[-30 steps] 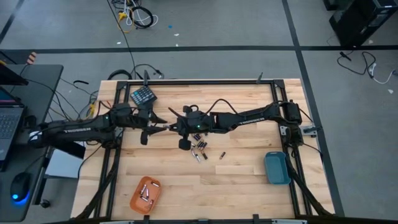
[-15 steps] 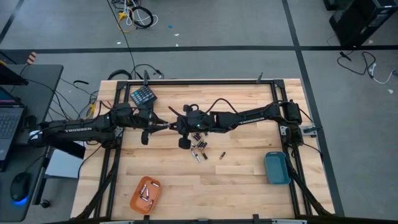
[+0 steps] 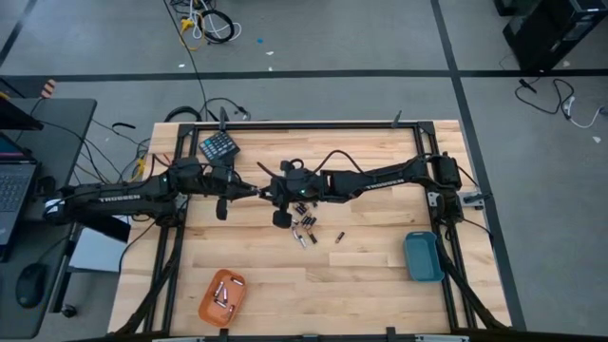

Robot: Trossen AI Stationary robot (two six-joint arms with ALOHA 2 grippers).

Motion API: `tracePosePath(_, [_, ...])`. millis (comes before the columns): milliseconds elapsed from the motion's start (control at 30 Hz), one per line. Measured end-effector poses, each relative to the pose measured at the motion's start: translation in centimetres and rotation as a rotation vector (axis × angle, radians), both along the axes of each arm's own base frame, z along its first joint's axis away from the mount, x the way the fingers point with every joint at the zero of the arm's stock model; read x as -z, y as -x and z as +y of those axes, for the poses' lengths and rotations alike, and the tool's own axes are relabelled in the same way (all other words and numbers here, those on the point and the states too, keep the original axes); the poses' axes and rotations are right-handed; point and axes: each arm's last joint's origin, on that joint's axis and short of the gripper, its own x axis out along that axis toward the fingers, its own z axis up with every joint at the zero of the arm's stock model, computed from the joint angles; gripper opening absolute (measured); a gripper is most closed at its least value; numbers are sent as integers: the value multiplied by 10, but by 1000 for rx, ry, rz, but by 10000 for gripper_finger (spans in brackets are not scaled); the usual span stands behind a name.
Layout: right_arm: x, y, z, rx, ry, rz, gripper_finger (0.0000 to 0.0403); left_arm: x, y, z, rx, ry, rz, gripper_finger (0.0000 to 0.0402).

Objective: Sort batteries
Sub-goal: Put the silver battery into the orange bin

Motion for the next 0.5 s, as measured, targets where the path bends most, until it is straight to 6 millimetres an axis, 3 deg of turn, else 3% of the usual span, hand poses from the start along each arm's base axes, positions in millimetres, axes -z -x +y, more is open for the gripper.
tracePosePath(133, [-1, 5, 1, 7, -27, 39, 88, -1, 0, 0, -6, 31, -7, 14])
tracePosePath(233, [-13, 14, 1, 12, -60, 63, 99, -1, 0, -4, 12, 45, -5, 14])
tracePosePath(500, [-50, 50, 3, 22, -81, 166, 103, -3, -4, -34, 172, 118, 31, 14])
